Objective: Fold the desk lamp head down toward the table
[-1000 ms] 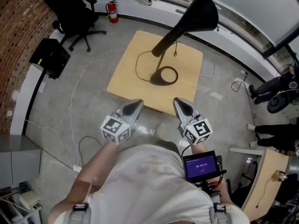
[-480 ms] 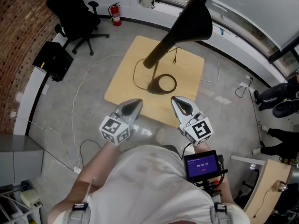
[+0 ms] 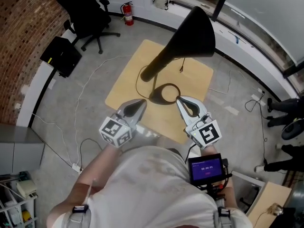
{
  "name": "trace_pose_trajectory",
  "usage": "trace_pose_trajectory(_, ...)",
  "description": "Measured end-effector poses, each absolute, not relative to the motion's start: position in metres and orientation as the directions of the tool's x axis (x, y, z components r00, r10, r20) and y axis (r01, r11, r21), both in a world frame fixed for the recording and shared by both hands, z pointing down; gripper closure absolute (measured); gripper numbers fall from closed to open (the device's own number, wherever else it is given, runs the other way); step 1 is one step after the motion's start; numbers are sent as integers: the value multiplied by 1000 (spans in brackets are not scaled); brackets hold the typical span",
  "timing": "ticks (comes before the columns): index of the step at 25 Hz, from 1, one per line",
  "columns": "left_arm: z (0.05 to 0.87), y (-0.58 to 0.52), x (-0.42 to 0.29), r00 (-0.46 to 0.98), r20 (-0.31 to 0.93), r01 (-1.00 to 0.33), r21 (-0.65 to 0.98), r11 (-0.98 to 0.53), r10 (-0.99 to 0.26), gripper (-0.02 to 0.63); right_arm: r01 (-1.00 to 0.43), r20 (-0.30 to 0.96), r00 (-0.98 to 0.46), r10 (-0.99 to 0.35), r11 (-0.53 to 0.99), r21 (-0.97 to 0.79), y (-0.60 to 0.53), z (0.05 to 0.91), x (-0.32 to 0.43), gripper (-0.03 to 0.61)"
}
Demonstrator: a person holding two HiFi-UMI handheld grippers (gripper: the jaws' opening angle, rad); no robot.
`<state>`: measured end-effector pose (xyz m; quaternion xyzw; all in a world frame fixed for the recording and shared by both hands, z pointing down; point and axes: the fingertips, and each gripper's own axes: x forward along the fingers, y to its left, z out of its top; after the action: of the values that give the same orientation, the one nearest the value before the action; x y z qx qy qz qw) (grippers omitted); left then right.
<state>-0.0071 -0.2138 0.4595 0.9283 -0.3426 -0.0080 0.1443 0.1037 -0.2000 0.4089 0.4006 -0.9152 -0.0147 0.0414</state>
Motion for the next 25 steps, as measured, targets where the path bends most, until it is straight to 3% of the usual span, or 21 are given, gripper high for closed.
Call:
trace_pose_trajectory(12, 467, -239, -10, 712, 117, -695, 261, -670, -693, 604, -716, 9, -692, -722, 687, 126, -242, 369, 156, 563)
trace_pose_trajectory(25, 476, -283, -16, 778, 124, -623, 283, -729, -616, 435, -727, -42, -668, -743, 639, 251, -244, 283, 172, 396)
